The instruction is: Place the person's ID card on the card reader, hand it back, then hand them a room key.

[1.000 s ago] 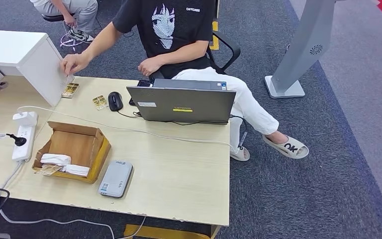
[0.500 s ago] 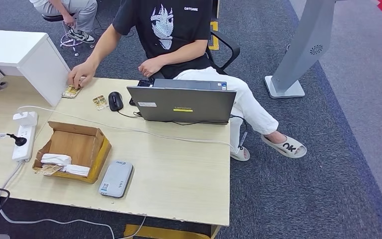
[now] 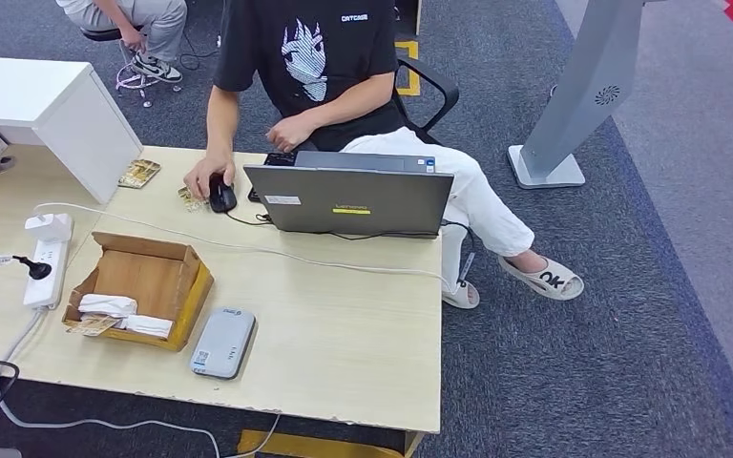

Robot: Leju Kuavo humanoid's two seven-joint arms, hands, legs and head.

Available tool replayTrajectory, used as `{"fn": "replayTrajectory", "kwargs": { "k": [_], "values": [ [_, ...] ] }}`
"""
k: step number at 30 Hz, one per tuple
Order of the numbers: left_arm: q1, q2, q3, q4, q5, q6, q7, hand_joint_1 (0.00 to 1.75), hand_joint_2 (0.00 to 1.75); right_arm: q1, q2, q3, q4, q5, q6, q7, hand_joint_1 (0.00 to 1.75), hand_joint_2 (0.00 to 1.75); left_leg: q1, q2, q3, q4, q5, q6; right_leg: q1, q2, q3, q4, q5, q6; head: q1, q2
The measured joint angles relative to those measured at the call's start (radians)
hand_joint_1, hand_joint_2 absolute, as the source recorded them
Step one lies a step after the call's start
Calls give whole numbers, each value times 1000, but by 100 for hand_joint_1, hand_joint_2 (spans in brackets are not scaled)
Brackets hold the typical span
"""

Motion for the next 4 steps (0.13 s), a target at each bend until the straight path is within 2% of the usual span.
{"fn": "replayTrajectory", "kwargs": {
  "k": [4],
  "values": [
    [-51,-8,88,145,-56,1,29,0,175,0,0,-7,13,4,-12,-10,0,175,0,0,0,0,0,0,0,0,0,0,0,0,0,0]
  ]
}}
